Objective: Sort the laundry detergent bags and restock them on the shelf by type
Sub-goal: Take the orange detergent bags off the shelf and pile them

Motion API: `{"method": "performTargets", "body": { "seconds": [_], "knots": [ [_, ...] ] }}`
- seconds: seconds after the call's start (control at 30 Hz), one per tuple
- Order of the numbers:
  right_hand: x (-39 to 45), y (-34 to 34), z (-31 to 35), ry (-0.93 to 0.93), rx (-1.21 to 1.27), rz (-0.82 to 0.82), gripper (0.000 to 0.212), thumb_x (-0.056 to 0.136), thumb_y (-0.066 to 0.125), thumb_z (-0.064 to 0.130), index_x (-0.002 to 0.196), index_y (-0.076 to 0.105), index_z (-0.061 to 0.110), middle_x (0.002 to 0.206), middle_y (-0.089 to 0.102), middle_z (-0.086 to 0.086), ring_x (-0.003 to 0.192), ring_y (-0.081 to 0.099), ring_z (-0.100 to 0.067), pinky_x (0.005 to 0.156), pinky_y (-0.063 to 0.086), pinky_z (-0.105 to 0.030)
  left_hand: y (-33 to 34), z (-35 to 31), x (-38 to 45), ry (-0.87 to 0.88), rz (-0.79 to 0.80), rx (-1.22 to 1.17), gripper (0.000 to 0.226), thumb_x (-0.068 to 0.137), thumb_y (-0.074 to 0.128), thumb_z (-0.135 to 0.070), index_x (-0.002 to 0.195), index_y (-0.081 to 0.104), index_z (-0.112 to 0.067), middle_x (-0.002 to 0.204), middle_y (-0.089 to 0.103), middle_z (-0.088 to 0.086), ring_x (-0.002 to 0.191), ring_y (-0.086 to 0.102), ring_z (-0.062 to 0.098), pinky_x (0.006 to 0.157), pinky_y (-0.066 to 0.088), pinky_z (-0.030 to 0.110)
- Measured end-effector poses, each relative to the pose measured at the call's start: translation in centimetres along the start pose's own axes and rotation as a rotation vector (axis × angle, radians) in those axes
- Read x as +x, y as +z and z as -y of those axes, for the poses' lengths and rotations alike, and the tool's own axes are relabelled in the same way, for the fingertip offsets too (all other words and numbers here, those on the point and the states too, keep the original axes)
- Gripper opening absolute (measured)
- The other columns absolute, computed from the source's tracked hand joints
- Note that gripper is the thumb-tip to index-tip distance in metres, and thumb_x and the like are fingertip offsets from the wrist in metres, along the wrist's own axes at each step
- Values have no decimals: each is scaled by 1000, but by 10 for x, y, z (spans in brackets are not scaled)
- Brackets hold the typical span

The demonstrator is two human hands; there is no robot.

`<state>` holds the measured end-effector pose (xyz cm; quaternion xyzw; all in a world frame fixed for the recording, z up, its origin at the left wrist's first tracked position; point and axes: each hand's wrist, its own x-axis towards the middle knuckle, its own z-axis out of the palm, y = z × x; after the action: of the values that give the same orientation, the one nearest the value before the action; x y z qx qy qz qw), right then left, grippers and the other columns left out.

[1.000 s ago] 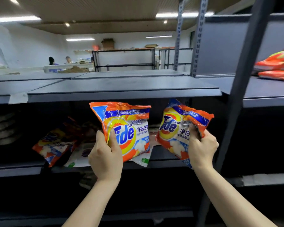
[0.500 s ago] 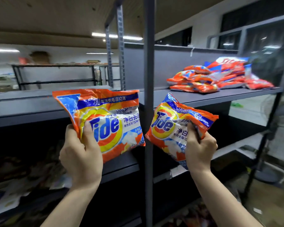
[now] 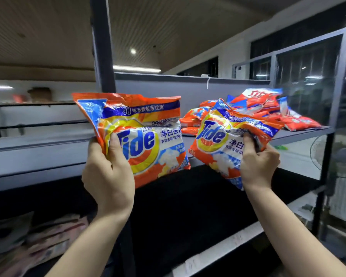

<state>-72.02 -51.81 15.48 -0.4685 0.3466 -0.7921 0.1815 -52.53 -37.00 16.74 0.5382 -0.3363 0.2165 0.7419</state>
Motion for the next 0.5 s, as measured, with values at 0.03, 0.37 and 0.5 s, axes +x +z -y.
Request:
{"method": "performTargets", "body": {
  "seconds": [0.03, 0.37, 0.5],
  "knots": [
    [20, 11, -12, -10, -15, 3, 23, 90, 63, 26, 85, 73, 6, 73, 65, 0, 58, 53, 9, 59, 37, -7, 19, 2, -1, 2, -12, 4, 39, 90, 41, -47, 94, 55, -11, 83, 58, -7, 71, 61, 18, 71, 53, 39],
    [158, 167, -125, -71, -103, 414, 20, 93, 58, 18, 107, 68, 8, 99, 69, -17, 95, 62, -32, 73, 34, -23, 165, 36, 10, -15, -122, 114, 28, 89, 42, -55, 85, 48, -28, 82, 63, -11, 79, 67, 22, 73, 55, 50],
    [177, 190, -163, -98, -454, 647, 57, 81, 65, 6, 129, 38, -5, 129, 48, -23, 123, 42, -39, 101, 32, -39, 211, 41, 19, -20, -124, 175, 29, 92, 43, -52, 86, 50, -25, 87, 66, -5, 81, 67, 26, 74, 54, 47]
  ]
}}
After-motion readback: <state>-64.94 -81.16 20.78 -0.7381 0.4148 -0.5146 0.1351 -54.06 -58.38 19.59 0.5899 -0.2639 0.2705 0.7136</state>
